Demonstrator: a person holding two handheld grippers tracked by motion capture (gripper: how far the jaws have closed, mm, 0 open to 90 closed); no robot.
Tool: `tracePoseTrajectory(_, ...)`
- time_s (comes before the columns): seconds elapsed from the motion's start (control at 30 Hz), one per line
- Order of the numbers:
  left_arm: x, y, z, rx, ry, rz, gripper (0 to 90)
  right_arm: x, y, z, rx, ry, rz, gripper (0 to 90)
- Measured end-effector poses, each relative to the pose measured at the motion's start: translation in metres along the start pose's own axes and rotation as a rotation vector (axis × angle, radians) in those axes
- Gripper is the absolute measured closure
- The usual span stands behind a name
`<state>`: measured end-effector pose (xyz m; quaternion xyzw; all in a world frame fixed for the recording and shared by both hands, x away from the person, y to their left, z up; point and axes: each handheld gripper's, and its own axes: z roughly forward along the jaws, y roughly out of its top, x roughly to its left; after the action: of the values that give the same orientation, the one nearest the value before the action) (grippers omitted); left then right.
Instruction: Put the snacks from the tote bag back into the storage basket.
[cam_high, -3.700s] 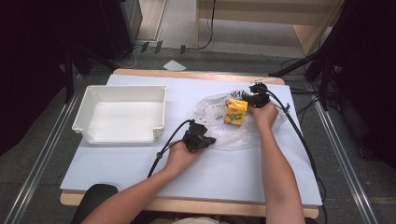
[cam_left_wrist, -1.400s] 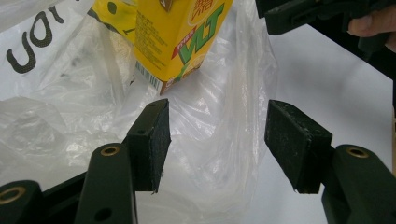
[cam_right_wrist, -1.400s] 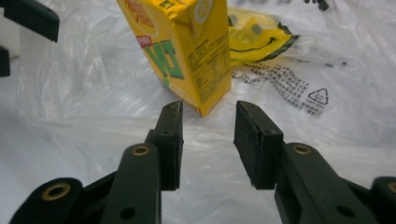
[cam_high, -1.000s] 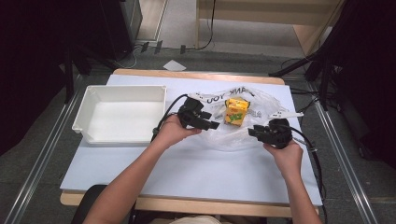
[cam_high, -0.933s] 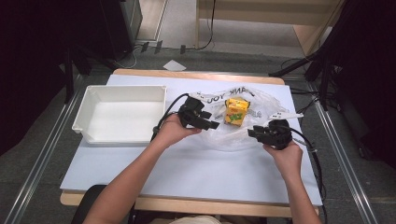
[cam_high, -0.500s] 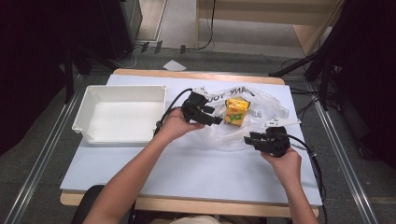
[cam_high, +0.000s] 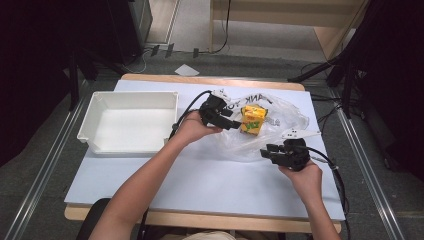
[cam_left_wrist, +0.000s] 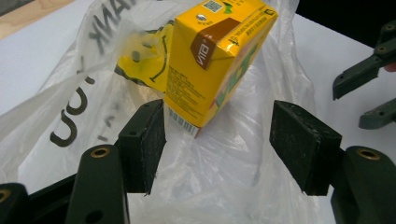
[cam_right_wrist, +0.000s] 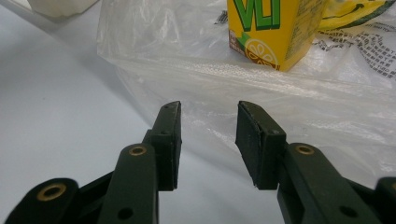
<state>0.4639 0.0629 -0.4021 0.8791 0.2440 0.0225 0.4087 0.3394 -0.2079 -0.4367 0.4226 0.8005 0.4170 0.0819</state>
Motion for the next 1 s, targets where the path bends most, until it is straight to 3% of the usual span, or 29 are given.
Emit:
tracePoseTrajectory(0.13, 0.001, 0.003, 0.004, -0.040, -0.009, 0.024, 35.8, 0.000, 0.000, 0.001, 0.006, 0.001, -0.002, 61.8)
tracePoseTrajectory(0.37, 0.002, 0.003, 0.019, -0.051, -0.034, 0.013, 33.6, 0.001, -0.001, 0.003, 0.011, 0.002, -0.003, 61.8)
tracePoseTrajectory(0.53, 0.004, 0.009, 0.025, -0.017, -0.044, 0.040, 32.0, 0.001, -0.002, 0.004, 0.014, 0.006, -0.006, 61.8)
tracePoseTrajectory(0.73, 0.010, 0.009, 0.034, -0.049, -0.063, 0.030, 30.5, 0.001, -0.003, 0.004, 0.017, 0.004, -0.006, 61.8)
tracePoseTrajectory(0.9, 0.011, 0.008, 0.044, -0.048, -0.075, 0.032, 30.4, 0.002, -0.005, 0.004, 0.020, 0.003, -0.001, 61.8)
tracePoseTrajectory(1.0, 0.011, 0.011, 0.049, -0.025, -0.083, 0.057, 29.2, 0.002, -0.006, 0.003, 0.024, 0.001, 0.003, 61.8)
